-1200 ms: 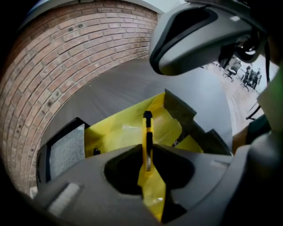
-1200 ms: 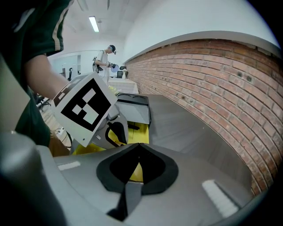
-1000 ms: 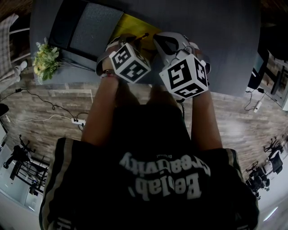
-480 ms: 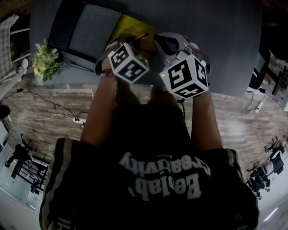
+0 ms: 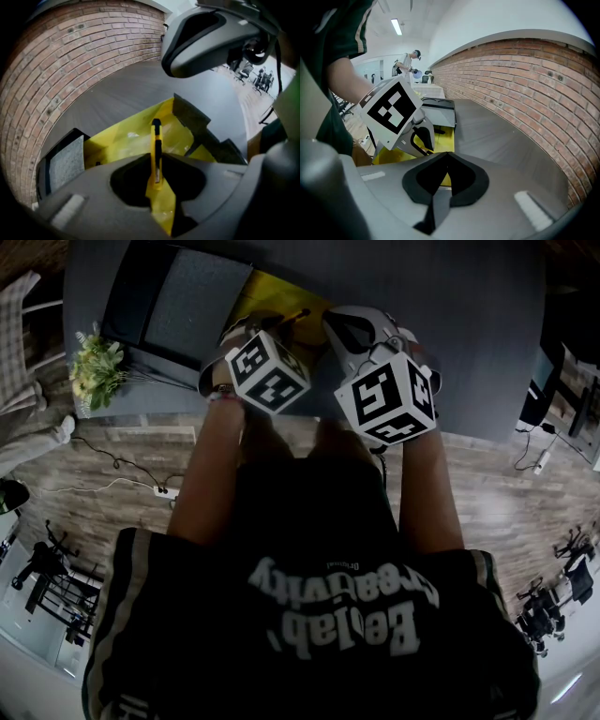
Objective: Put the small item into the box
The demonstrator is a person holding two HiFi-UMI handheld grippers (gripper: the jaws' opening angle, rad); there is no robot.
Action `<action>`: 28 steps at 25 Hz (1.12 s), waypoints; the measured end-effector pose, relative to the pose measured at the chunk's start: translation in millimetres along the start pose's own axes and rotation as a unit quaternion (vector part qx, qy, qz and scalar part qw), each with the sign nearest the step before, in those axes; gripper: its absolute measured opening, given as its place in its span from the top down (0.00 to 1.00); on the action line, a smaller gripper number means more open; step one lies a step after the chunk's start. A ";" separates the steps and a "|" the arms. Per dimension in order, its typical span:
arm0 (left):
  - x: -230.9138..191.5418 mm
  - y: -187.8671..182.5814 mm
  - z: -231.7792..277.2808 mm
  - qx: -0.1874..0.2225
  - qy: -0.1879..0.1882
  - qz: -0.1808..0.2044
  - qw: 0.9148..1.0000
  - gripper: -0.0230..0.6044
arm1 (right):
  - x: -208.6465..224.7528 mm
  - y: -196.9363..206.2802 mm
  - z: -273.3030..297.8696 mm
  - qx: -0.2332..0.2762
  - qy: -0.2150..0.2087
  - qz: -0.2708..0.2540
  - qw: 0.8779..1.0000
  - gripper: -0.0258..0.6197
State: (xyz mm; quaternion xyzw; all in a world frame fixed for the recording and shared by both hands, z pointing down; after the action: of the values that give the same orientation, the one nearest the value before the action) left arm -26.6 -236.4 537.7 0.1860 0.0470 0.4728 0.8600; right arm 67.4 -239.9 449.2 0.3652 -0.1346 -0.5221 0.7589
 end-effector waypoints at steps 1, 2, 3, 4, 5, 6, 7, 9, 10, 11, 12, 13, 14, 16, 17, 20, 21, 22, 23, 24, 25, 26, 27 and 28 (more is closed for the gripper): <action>-0.2 0.1 0.1 0.001 -0.001 0.000 1.000 0.85 | -0.5 0.2 0.2 0.000 0.000 0.000 1.000 0.95; -0.4 0.1 0.0 0.003 -0.001 0.001 1.000 0.85 | -0.9 0.3 0.4 0.000 0.000 0.000 1.000 0.95; -0.8 0.2 -0.3 0.003 -0.002 0.002 1.000 0.85 | -1.1 0.2 0.5 -0.001 0.001 0.000 1.000 0.95; -1.2 0.5 -0.4 0.004 -0.002 0.002 1.000 0.85 | -1.2 0.2 0.6 -0.001 0.001 0.000 1.000 0.95; -1.4 0.8 -0.3 0.005 -0.003 0.002 1.000 0.84 | -1.3 0.2 0.6 -0.001 0.001 0.000 1.000 0.95; -1.5 1.2 -0.1 0.006 -0.004 0.002 1.000 0.84 | -1.5 0.4 0.7 -0.001 0.001 0.000 1.000 0.95; -1.4 1.5 0.2 0.007 -0.005 0.002 1.000 0.84 | -1.7 0.7 0.8 -0.001 0.002 0.000 1.000 0.95; -1.1 1.8 0.5 0.008 -0.006 0.002 1.000 0.84 | -1.8 1.0 0.4 -0.001 0.002 0.000 1.000 0.95; -1.0 1.6 0.5 0.009 -0.005 0.002 1.000 0.84 | -1.9 1.2 -0.2 -0.001 0.002 0.000 1.000 0.95; -0.8 1.1 0.3 0.009 -0.004 0.002 1.000 0.84 | -1.9 1.5 -0.9 -0.001 0.002 0.000 1.000 0.95; -0.6 0.4 0.0 0.010 -0.003 0.001 1.000 0.84 | -2.0 1.7 -1.5 -0.001 0.002 0.000 1.000 0.95; -0.5 -0.1 -0.2 0.010 -0.002 0.000 1.000 0.84 | -2.2 1.8 -1.7 -0.001 0.002 0.000 1.000 0.95; -0.6 -0.2 -0.2 0.010 -0.002 0.000 1.000 0.84 | -2.5 1.8 -1.6 -0.001 0.002 0.000 1.000 0.95; -1.0 0.7 0.3 0.010 -0.003 -0.002 1.000 0.83 | -3.7 1.7 -0.5 -0.002 0.001 0.000 1.000 0.95; -1.3 1.3 0.5 0.010 -0.004 -0.002 1.000 0.84 | -4.3 1.7 0.0 -0.002 0.001 -0.001 1.000 0.95; -1.7 1.9 0.3 0.011 -0.003 -0.004 1.000 0.84 | -5.2 1.4 0.8 -0.003 0.001 -0.002 1.000 0.95; -1.6 1.7 0.1 0.011 -0.003 -0.005 1.000 0.83 | -5.1 1.4 0.4 -0.003 0.001 -0.001 1.000 0.95; -1.6 1.3 0.0 0.011 -0.003 -0.006 1.000 0.83 | -5.1 1.4 0.1 -0.003 0.000 -0.001 1.000 0.95; -1.8 1.0 -0.1 0.011 -0.003 -0.009 1.000 0.83 | -5.2 1.6 -0.1 -0.003 0.000 -0.002 1.000 0.95; -2.1 0.9 0.0 0.012 -0.003 -0.014 1.000 0.83 | -5.4 1.8 0.1 -0.002 -0.001 -0.002 1.000 0.95; -2.6 1.2 0.4 0.013 -0.002 -0.019 1.000 0.82 | -5.7 2.0 0.4 -0.002 -0.001 -0.002 1.000 0.95; -2.9 1.4 0.7 0.014 -0.002 -0.023 1.000 0.82 | -6.2 2.3 0.9 -0.002 -0.002 -0.002 1.000 0.95; -3.0 1.6 0.7 0.015 -0.001 -0.026 1.000 0.82 | -6.6 2.3 1.2 -0.002 -0.003 -0.002 1.000 0.95; -3.0 1.6 0.6 0.015 -0.001 -0.027 1.000 0.82 | -6.9 2.2 1.4 -0.002 -0.003 -0.002 1.000 0.95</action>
State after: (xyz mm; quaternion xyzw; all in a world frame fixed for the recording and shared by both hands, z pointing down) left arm -29.4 -238.4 538.5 0.1981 0.0587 0.4482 0.8697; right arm 65.2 -234.0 453.0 0.3627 -0.1351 -0.5250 0.7580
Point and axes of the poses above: the fingertips, and each gripper's own axes: z forward along the fingers, x to its right, y out of its underside, the point moved 6 cm from there along -z, backward along the fingers, and after that the axes turned 3 degrees about -z, right-handed, at the moved point
